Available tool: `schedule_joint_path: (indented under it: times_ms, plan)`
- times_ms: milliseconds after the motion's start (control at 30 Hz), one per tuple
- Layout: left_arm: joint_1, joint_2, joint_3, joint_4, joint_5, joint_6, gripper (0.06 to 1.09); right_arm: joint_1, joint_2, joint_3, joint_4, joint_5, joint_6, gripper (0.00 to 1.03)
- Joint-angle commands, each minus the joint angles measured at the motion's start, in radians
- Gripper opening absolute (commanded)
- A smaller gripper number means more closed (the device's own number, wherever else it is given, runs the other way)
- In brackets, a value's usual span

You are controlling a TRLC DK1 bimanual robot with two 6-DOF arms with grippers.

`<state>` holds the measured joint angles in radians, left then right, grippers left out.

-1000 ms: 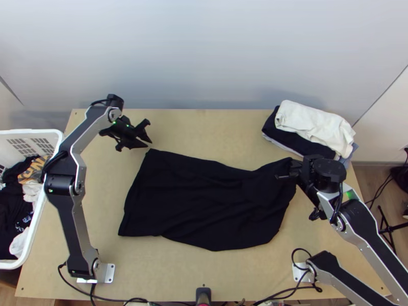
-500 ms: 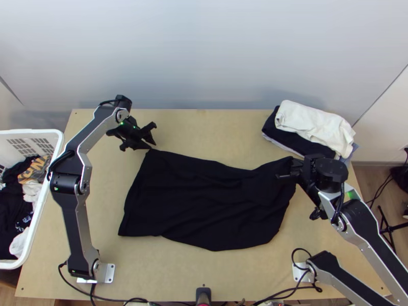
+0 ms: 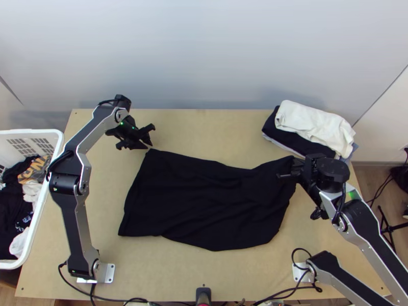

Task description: Fold the t-shirt

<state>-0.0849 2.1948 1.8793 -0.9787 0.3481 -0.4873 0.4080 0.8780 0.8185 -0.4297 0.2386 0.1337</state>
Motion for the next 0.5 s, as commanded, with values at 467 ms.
schedule_joint_path:
  times_ms: [467]
  plan:
    - [-0.018,0.014,-0.006,-0.035,0.025,0.023,0.43,-0.015,-0.004,0.011,0.000,0.001,-0.003,0.03]
